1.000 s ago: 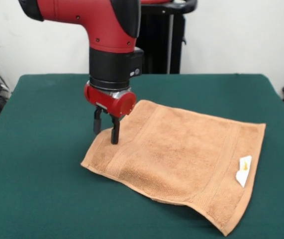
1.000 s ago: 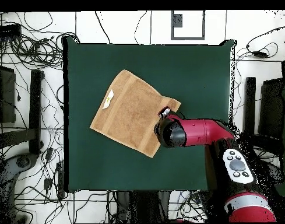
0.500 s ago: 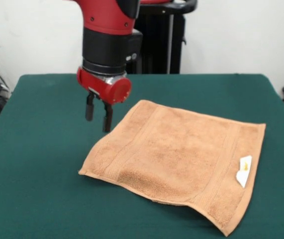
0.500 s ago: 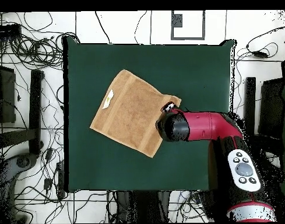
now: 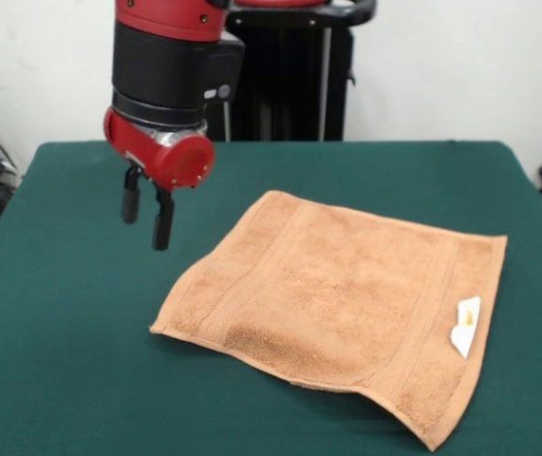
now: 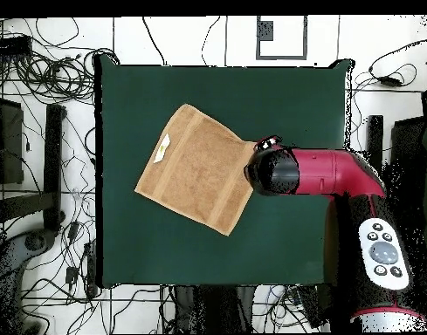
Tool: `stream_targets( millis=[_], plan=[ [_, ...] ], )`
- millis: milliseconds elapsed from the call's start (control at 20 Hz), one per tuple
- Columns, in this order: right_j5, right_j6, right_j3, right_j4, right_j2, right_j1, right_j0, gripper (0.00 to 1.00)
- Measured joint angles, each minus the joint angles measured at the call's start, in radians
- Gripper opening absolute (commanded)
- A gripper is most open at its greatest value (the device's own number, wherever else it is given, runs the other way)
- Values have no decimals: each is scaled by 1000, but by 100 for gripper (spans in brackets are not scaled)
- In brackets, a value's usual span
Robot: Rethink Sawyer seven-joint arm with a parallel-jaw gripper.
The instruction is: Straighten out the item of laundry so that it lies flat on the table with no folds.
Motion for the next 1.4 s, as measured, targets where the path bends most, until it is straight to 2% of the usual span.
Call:
stream_targets(
  millis=[800,1400],
  plan=[
    [0,0,-23,4,0,1,14,100],
    [0,0,-25,51,0,3,23,100]
  ],
)
